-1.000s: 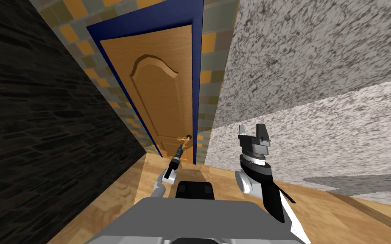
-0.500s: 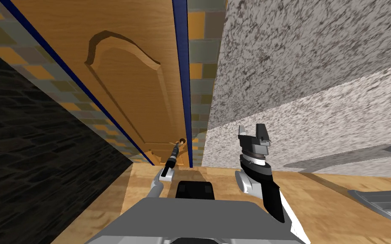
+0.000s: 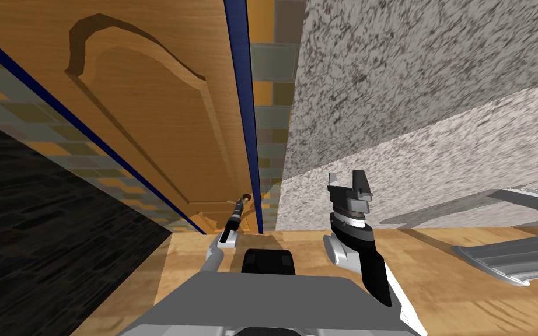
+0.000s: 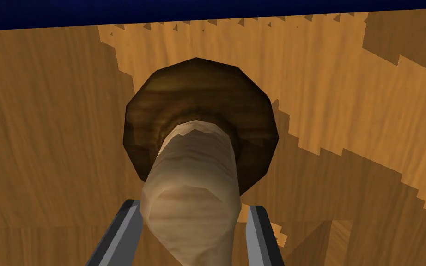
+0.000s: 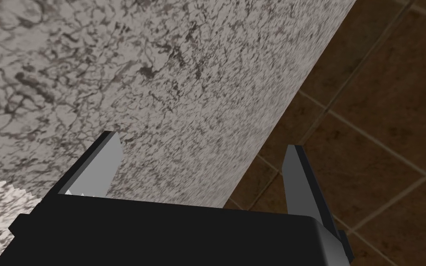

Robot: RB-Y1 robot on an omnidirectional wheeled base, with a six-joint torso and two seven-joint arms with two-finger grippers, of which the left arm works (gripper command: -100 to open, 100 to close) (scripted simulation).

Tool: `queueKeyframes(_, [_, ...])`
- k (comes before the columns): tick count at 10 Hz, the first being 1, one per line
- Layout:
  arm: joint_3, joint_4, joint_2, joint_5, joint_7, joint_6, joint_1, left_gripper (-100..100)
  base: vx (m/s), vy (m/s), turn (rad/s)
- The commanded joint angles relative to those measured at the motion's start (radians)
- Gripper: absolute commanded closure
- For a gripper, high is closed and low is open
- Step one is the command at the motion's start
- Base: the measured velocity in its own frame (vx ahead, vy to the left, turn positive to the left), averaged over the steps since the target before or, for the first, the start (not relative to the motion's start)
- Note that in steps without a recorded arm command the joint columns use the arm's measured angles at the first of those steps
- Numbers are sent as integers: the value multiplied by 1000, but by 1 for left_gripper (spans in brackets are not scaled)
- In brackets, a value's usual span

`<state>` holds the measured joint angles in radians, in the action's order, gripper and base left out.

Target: Push the door open

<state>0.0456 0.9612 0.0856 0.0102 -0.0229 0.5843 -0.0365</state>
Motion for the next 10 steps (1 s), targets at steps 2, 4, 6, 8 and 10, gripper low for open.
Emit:
queueKeyframes(2, [-1, 0, 0, 0, 0, -1, 0, 100, -12, 2, 4])
queueKeyframes(4, [-1, 0, 0, 0, 0, -1, 0, 100, 0, 0, 0])
queueKeyframes(6, [37, -22, 2, 19, -27, 16, -15, 100, 3, 20, -101])
queueKeyframes(8, [73, -41, 4, 37, -55, 36, -33, 100, 2, 72, -195])
queueKeyframes(10, [87, -49, 4, 44, -66, 44, -40, 100, 22, 55, -89])
